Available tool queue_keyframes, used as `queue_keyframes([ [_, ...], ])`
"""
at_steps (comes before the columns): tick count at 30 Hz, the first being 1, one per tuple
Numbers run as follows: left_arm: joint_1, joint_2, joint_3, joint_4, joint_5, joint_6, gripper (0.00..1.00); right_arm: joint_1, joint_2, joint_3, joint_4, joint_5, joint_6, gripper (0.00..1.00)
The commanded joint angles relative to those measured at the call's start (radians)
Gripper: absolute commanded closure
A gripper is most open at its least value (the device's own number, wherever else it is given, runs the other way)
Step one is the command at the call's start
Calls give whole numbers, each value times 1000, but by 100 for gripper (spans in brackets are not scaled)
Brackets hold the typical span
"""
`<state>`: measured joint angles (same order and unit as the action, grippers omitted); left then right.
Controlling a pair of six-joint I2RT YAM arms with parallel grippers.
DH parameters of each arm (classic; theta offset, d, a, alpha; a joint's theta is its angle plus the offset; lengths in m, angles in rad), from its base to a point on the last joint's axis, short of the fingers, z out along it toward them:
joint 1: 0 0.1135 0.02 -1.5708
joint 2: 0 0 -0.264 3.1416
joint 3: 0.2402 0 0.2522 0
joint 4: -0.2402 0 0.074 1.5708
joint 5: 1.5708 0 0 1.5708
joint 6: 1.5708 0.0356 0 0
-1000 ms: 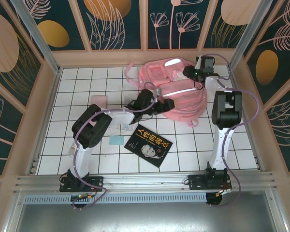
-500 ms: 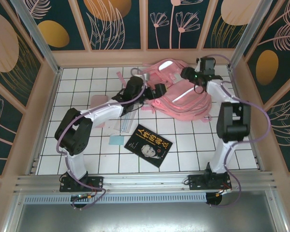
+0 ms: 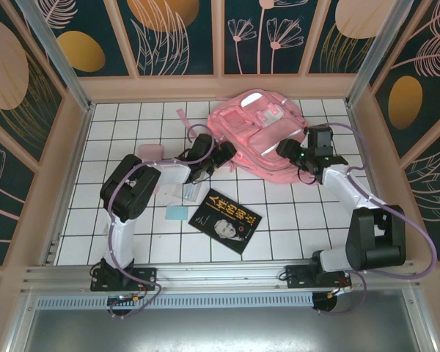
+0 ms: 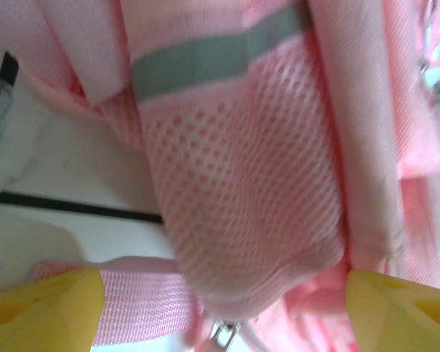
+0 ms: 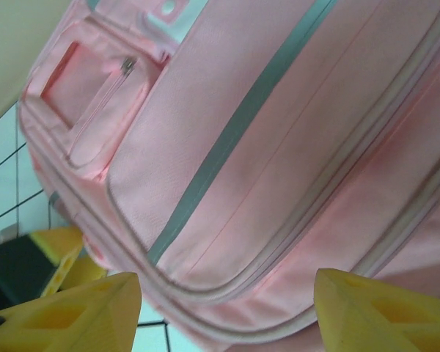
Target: Pack the student bag
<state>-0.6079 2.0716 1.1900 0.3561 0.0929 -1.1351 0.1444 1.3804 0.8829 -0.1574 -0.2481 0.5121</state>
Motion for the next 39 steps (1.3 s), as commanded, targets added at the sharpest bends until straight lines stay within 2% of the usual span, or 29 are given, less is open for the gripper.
queue_keyframes([
  [1,2,63,13,45,-89,-92,20,57,-49,-29,54,-12,67,36],
  [4,2,108,53,73,-108,-97,29,117,-65,-67,83,-16,97,36],
  [6,3,130,66,122,-102,-110,39,152,-72,-107,127,-48,123,37],
  [9,3,157,105,134,-89,-112,69,209,-72,-182,235,-88,169,39],
  [13,2,129,105,137,-74,-122,100,267,-7,-200,322,-88,193,42],
  [18,-4,34,51,187,-75,-195,100,294,109,-163,410,-124,235,47],
  [24,-20,-34,45,219,-57,-241,100,339,237,-73,426,-137,225,56],
  [28,-31,-67,21,241,-40,-266,100,342,279,-46,433,-47,184,59],
  [32,-38,-92,-6,259,-22,-299,100,341,313,-30,476,39,78,59],
  [39,-45,-121,-56,279,-2,-337,100,315,315,5,467,168,-55,62],
])
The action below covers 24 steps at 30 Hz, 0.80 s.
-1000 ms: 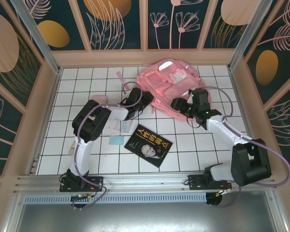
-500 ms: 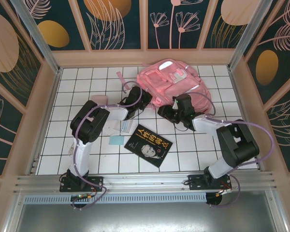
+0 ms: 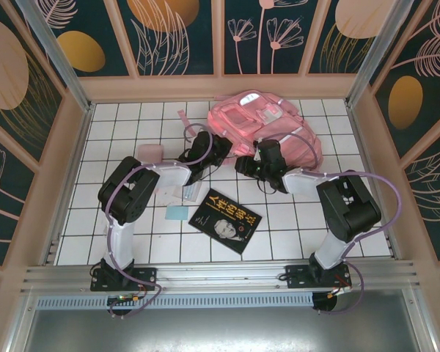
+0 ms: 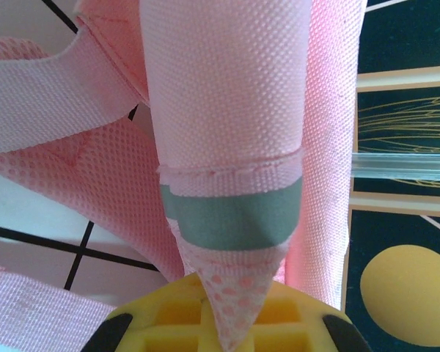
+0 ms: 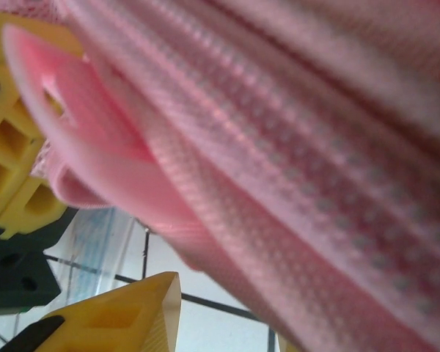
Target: Pack the student bag
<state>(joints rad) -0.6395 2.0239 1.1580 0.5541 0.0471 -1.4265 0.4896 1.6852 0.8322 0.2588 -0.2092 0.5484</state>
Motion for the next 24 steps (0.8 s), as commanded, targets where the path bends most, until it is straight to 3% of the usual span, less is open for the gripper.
queue_keyframes([
  [1,-14,-80,-30,82,46,-45,100,-39,4,53,47,136,-100,62],
  [4,-14,-96,-32,80,51,-42,100,-70,-12,30,76,111,-117,62],
  [13,-20,-89,1,99,112,-75,100,-98,59,37,278,-185,-80,50],
  [20,-31,-92,3,116,136,-119,100,-102,121,58,377,-255,-19,50],
  [24,-31,-93,3,130,147,-133,100,-118,114,54,377,-237,-21,59],
])
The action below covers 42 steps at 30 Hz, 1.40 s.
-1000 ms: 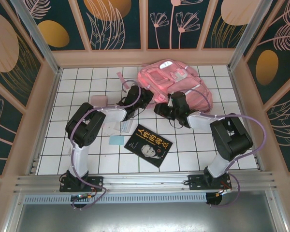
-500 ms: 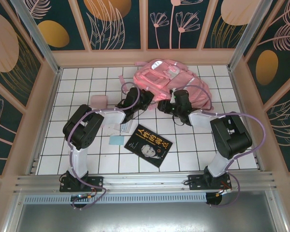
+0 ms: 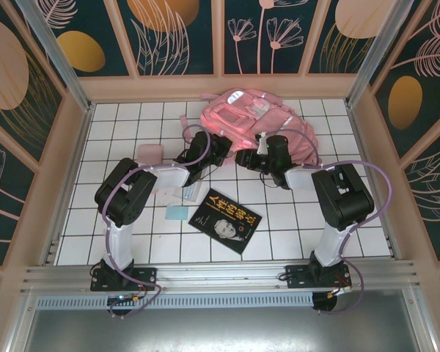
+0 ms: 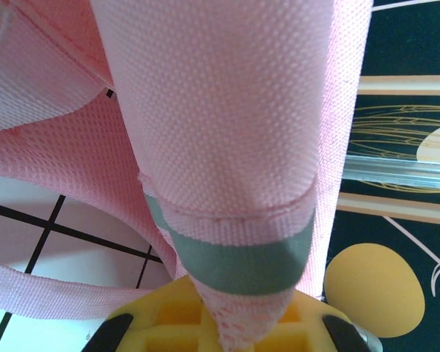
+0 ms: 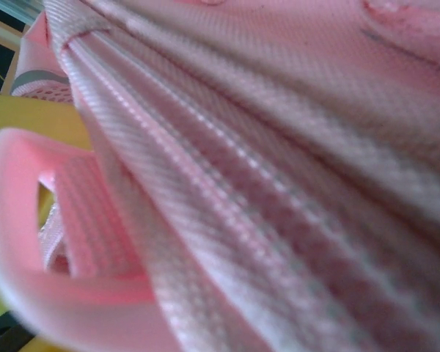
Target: Pack the student bag
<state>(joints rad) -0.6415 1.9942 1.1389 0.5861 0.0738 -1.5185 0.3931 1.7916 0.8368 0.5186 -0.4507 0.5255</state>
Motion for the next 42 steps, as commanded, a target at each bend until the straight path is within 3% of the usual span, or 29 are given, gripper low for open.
queue_keyframes([
  [1,-30,-65,21,100,122,-43,100,-25,6,50,104,22,-8,62],
  [5,-29,-72,19,106,130,-49,100,-26,-2,47,77,85,-53,70],
  [14,-28,-93,18,121,149,-62,100,-16,27,62,70,202,-100,64],
  [29,-28,-71,24,142,139,-88,100,-3,-56,28,16,358,-248,98],
  [37,-24,-47,48,153,140,-100,100,-11,-158,-86,55,296,-335,100],
  [42,-24,-51,74,144,155,-98,100,-48,-167,-124,133,192,-342,100],
])
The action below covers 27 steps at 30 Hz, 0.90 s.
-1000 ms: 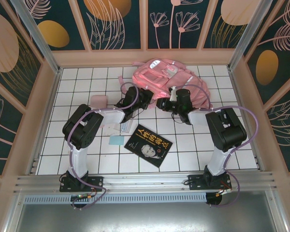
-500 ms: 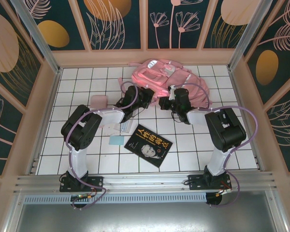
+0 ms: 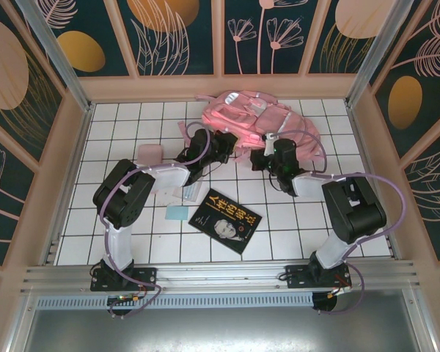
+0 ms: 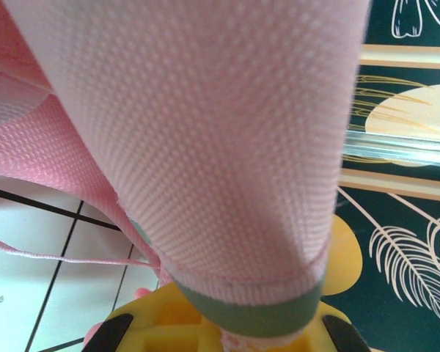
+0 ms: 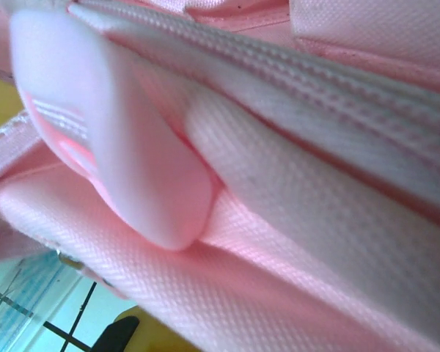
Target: Pack the student bag
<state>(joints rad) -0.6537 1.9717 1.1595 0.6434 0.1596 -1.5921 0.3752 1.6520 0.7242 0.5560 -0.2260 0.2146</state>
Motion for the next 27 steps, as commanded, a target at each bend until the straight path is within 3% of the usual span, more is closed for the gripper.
queue_keyframes([
  [1,-12,-33,54,87,69,-25,100,-37,-22,-9,104,-46,-32,100],
  [7,-12,-43,42,91,64,-29,100,-51,-7,13,105,-108,-42,100],
  [8,-13,-43,40,93,65,-31,100,-48,-10,5,117,-108,-42,98],
  [10,-12,-40,40,96,69,-39,100,-48,-23,-13,140,-104,-44,83],
  [18,-13,-45,46,91,78,-42,100,-35,2,4,144,-80,-75,63],
  [27,-14,-52,43,87,75,-40,100,-40,6,3,192,-175,-4,58],
])
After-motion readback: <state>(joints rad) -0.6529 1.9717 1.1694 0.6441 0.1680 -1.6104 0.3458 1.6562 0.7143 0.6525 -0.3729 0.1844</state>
